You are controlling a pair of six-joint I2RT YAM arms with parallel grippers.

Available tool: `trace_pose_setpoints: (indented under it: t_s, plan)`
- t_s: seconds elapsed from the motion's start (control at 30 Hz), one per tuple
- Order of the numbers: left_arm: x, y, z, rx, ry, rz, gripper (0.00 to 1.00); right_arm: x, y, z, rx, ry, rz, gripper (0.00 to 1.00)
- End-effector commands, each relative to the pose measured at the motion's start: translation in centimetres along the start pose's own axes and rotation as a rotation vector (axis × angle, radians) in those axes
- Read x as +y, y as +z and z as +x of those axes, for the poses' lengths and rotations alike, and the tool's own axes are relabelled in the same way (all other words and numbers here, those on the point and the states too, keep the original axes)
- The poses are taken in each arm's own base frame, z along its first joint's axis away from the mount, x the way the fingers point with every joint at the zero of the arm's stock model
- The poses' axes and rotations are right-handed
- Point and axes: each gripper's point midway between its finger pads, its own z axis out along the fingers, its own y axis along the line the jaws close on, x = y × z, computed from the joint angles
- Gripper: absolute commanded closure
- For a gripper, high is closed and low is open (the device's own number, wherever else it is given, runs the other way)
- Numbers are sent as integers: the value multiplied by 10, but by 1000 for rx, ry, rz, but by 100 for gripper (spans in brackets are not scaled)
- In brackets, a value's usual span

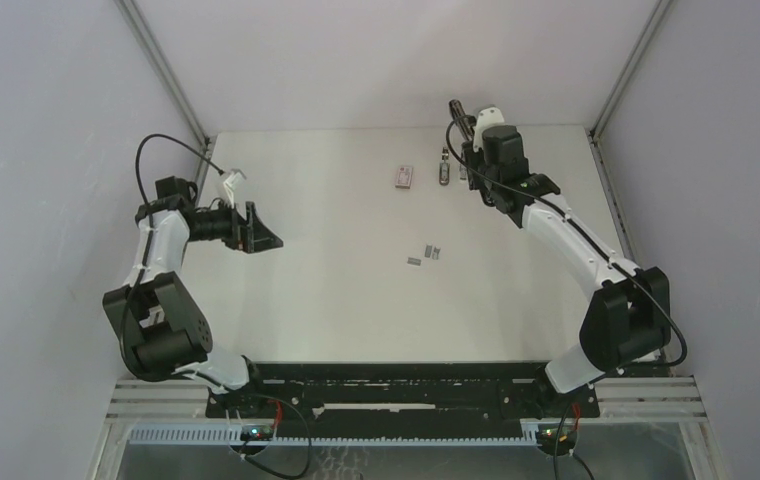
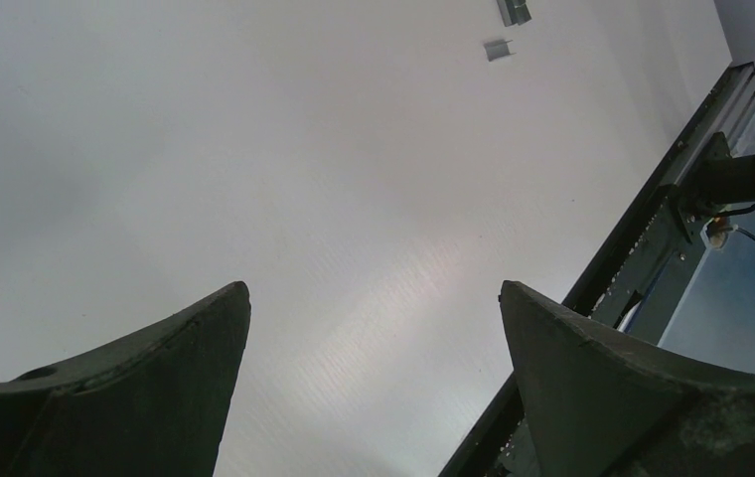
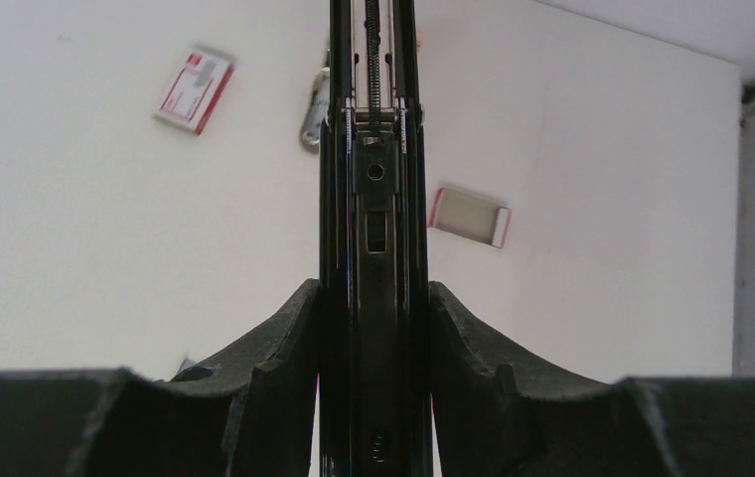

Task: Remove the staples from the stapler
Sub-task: Place the stapler at the center of the board.

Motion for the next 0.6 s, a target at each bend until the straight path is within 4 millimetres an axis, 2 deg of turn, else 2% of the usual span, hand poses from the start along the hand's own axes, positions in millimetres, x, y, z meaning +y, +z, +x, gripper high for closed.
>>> trace_pose_setpoints:
  t_s: [0.0, 0.13, 0.43, 0.57]
  plan:
    - [-10, -6, -4, -36, 73, 6, 0, -38, -6, -59, -204, 174, 198, 100]
    - [-10, -5, -3, -36, 75, 10, 0, -51, 7, -57, -191, 217, 263, 100]
    - [-9, -1, 2, -30, 60, 28, 0, -57, 51, -35, -83, 312, 250, 100]
    - [-7, 0, 3, -28, 56, 32, 0, -59, 68, -32, -50, 312, 254, 100]
